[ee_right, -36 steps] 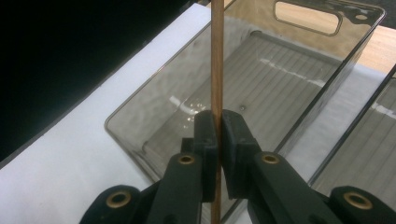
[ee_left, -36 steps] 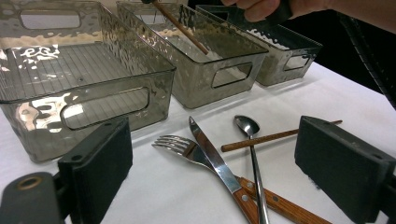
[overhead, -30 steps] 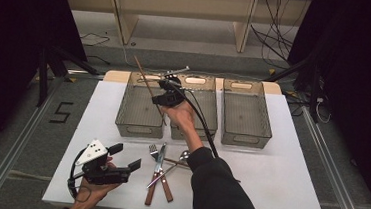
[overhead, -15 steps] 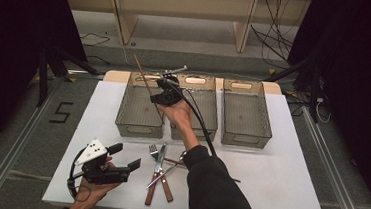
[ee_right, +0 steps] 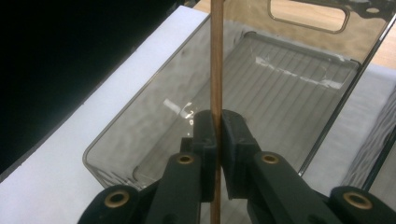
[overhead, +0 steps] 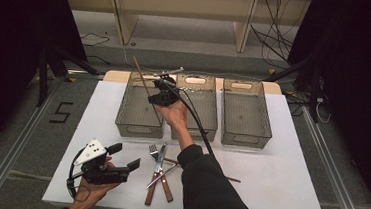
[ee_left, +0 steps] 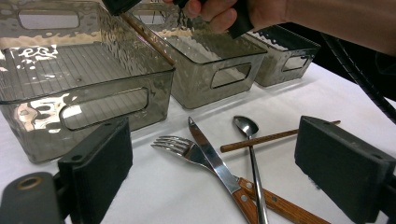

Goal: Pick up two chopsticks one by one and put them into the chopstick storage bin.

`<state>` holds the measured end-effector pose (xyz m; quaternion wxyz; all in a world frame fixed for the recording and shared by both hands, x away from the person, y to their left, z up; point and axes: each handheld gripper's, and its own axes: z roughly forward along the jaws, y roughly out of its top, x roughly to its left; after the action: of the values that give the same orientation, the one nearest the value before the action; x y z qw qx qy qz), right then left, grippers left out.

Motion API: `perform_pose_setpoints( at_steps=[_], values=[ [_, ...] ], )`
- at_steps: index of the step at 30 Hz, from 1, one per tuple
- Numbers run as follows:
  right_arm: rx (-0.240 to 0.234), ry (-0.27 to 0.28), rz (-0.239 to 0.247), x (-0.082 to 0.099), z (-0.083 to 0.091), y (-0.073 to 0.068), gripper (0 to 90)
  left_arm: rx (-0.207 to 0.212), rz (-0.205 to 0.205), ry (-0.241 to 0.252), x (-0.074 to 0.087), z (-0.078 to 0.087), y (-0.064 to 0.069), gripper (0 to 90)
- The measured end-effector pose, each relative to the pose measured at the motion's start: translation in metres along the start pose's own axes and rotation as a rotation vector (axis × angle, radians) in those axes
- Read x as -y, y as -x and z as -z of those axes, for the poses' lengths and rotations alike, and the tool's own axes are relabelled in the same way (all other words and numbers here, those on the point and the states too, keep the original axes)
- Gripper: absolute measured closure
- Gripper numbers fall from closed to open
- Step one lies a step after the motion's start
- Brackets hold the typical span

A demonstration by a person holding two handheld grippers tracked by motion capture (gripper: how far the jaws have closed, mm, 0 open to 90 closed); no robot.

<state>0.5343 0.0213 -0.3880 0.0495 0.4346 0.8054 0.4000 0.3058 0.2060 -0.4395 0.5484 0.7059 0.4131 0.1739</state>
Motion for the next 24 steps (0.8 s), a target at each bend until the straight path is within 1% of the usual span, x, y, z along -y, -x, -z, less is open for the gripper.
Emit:
perform_pose_setpoints(
  at_steps=[7,10,11,12,13,14,15,18,19,21,22,23,24],
  values=[
    [0.007,-0.006,-0.016,0.002,-0.006,0.000,85.5,0.001,-0.003,-0.001,0.000,0.000,0.001,10.9],
    [0.015,-0.011,-0.028,0.003,-0.009,0.001,84.9,0.002,-0.002,0.001,0.000,0.001,0.000,10.9],
    [0.026,-0.015,-0.031,0.003,-0.010,0.001,83.9,0.002,-0.002,0.001,0.000,0.000,0.000,10.9],
    [0.033,-0.013,-0.037,0.004,-0.011,0.001,79.2,0.003,-0.002,0.001,0.000,0.001,0.000,10.9],
    [0.033,-0.013,-0.037,0.004,-0.011,0.001,79.2,0.003,-0.002,0.001,0.000,0.001,0.001,10.9],
    [0.033,-0.014,-0.049,0.004,-0.011,0.001,72.0,0.005,-0.007,-0.003,0.000,0.001,0.001,10.9],
    [0.026,-0.015,-0.062,0.004,-0.011,0.001,66.9,0.006,-0.005,-0.003,0.000,0.001,0.001,10.9],
    [0.025,-0.015,-0.058,0.003,-0.008,0.001,60.4,0.006,-0.006,-0.005,0.000,0.001,0.001,10.9],
    [0.016,-0.011,-0.061,0.002,-0.005,0.001,58.2,0.006,-0.005,-0.004,0.000,0.001,0.001,10.9],
    [0.000,0.000,-0.028,0.000,0.004,0.001,54.0,0.006,-0.005,-0.005,0.000,0.001,0.001,10.9],
    [0.000,0.000,-0.028,0.000,0.004,0.001,54.0,0.005,-0.008,-0.005,0.000,0.001,0.000,10.9],
    [-0.007,0.007,-0.002,-0.002,0.012,0.001,51.7,0.005,-0.008,-0.006,0.000,0.001,0.001,10.9],
    [-0.007,0.007,-0.002,-0.002,0.012,0.001,51.7,0.005,-0.004,-0.005,0.000,0.001,0.001,10.9]
  ],
)
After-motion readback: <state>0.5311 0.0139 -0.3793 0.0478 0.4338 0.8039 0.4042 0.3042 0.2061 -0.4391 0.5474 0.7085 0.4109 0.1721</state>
